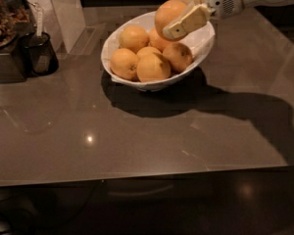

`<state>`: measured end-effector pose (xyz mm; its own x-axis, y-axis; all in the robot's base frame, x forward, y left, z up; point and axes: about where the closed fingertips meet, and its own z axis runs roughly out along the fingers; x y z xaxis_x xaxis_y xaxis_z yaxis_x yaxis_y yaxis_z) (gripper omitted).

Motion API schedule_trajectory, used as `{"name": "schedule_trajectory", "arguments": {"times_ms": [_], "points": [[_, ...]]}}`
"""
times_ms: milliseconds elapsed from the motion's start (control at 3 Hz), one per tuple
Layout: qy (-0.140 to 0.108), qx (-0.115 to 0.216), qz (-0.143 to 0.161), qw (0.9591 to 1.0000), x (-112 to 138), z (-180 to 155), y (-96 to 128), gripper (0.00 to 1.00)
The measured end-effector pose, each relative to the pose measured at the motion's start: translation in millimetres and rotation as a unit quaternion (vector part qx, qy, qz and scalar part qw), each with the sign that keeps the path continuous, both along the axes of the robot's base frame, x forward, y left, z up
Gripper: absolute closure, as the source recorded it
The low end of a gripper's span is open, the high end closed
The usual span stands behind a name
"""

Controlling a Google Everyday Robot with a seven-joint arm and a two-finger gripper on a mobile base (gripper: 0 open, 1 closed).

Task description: Pick orange from white bowl

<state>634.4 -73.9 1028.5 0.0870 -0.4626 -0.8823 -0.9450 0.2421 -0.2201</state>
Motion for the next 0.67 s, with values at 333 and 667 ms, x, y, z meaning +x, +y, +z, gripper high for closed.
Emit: {"name": "schedule_trajectory", "arguments": {"times_ms": [333, 667], "points": [[0.0, 0.0, 0.0, 1.0, 0.1, -1.9, 0.0, 1.0], [-0.033, 0.036, -0.007, 0.9988, -31.9, 34.2, 5.8, 1.0]]}}
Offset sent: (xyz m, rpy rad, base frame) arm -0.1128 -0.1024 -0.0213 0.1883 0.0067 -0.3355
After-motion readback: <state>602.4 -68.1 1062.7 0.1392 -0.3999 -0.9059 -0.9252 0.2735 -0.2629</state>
